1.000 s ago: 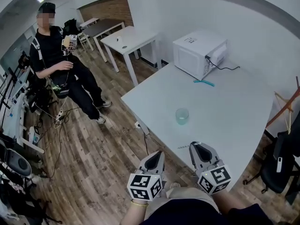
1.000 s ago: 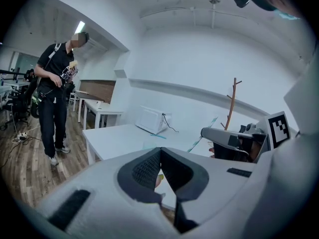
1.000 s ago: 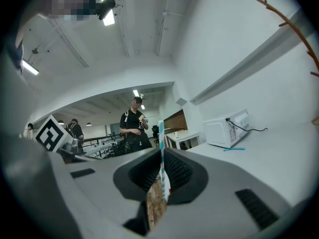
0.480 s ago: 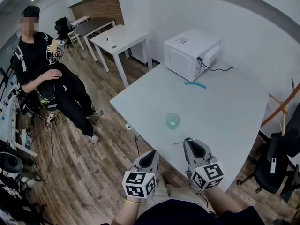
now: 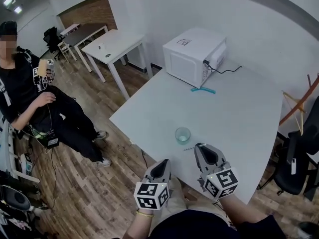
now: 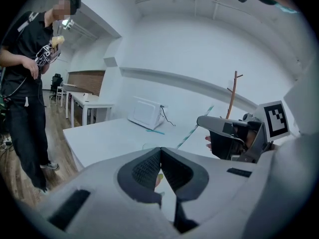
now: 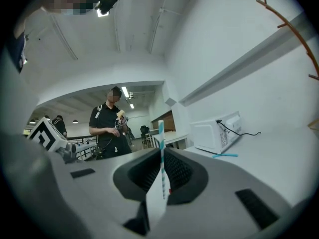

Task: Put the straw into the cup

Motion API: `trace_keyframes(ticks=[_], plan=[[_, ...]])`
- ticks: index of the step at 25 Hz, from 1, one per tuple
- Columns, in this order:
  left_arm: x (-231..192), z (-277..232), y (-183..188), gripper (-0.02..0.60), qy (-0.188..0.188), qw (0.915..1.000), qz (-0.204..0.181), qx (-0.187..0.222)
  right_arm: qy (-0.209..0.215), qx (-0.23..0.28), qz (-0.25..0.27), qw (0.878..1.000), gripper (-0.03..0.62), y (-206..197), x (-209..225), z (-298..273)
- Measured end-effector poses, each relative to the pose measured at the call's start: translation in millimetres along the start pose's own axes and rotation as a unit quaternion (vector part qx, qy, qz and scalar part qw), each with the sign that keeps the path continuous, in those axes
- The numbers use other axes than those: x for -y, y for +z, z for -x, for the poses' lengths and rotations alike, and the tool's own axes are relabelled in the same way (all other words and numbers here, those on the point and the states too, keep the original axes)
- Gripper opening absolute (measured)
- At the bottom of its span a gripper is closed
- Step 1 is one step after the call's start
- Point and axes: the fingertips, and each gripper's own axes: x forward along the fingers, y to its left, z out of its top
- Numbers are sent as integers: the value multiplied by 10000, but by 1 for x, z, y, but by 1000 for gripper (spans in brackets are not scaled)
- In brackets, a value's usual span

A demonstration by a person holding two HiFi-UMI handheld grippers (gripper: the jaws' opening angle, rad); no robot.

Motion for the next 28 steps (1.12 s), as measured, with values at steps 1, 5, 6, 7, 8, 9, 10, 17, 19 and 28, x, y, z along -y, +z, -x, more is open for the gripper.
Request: trace_keyframes(ticks=[1,5,6,7,8,9,10,17,19,28], plan=[[-4,-5,1,18,-20,10000,-8,-31,-43,-12,-19,10000,41,-1,3,-5],[-17,-26,5,20,-136,9998,-29,-135,-190,-44,-37,9998,41,-2,14,-25],[-20,-31,6,20,-161,9997,-43,-160,-217,-57,-37,9997,41,-2,16,-30],[-22,-36,7,18,-184,9996,-58,-182,-241,-72,-36,9997,41,-3,19,-35],[-24,-41,8,18,-205,9996,-76,-200,-261,-87,-37,9996,41,-4,22,-40],[-26,-45,9,18,-223,9995,-96,-217,-277,-102,-36,9996,41,-5,25,-45],[-28,-50,9,18,-242,9994,-115,-236,-291,-120,-34,9995,41,-7,27,-49],[-37,-78,6,18,-393,9980,-135,-472,-441,-431,-53,9981,41,-30,46,-76],[-40,-85,2,18,-422,9975,-141,-545,-473,-534,-83,9974,41,-40,51,-81],[-51,-100,-20,20,-493,9953,1,-835,-576,-926,-281,9936,41,-78,55,-91]])
